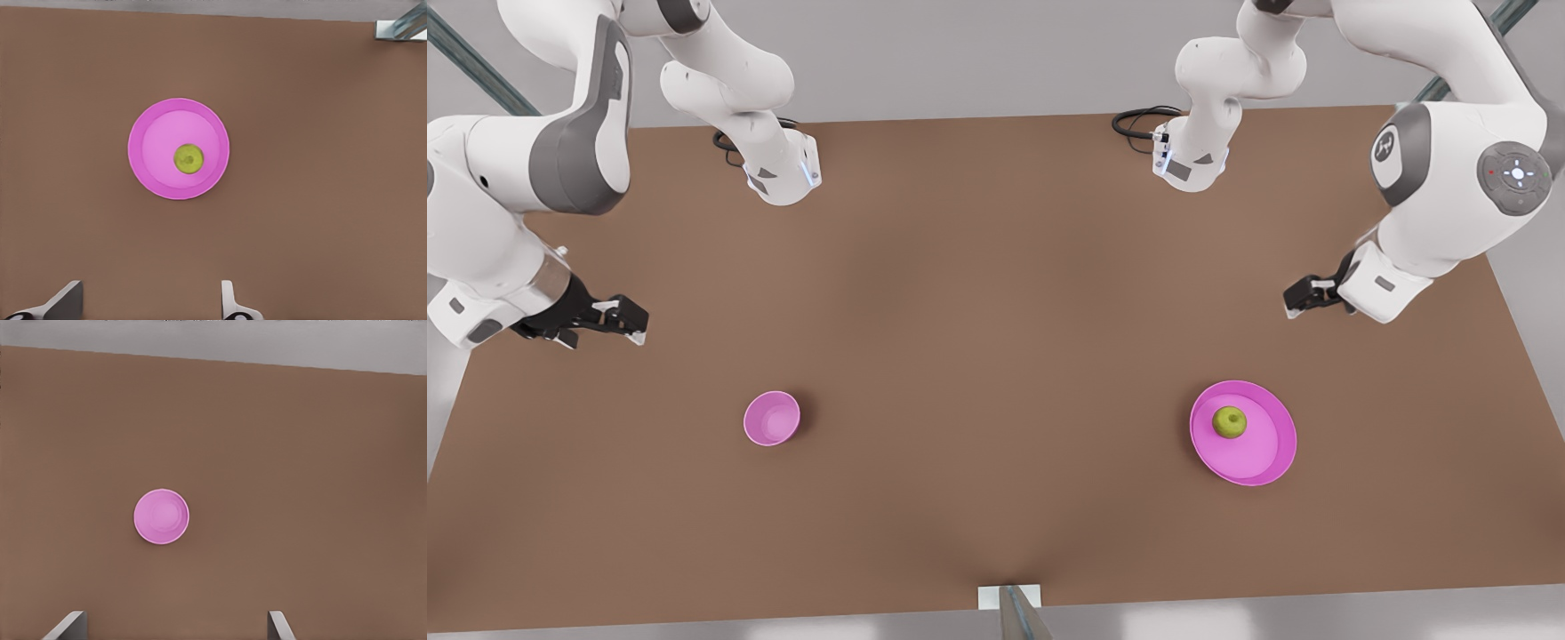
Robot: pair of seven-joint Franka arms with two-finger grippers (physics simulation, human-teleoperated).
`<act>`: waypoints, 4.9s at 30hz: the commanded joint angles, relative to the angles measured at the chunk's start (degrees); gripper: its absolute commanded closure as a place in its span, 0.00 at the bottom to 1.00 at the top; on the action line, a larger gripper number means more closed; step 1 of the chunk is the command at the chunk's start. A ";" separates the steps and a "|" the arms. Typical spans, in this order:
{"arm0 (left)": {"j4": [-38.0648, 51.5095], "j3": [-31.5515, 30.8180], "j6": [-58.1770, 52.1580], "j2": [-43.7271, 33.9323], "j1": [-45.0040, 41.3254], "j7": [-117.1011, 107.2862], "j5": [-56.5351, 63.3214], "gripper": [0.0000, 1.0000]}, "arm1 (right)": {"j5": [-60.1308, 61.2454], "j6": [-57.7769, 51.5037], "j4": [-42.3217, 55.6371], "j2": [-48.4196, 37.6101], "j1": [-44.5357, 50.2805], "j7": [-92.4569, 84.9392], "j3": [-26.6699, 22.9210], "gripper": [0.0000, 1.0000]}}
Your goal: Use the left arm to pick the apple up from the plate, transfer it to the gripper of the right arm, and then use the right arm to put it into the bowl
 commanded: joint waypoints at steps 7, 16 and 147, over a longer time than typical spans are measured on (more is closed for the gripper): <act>1.17 -0.02 24.67 17.41 -2.43 4.53 -1.53 0.00 | 0.15 0.84 -0.01 0.09 0.16 -1.61 0.01 0.00; -20.80 -0.02 49.29 17.16 -2.08 7.87 -1.98 0.00 | 0.15 0.84 -0.01 0.17 0.07 -1.61 0.01 0.00; -4.28 -38.52 48.50 39.74 -3.57 139.36 -78.88 0.39 | 90.68 25.80 -21.45 19.43 1.04 -23.58 19.17 0.00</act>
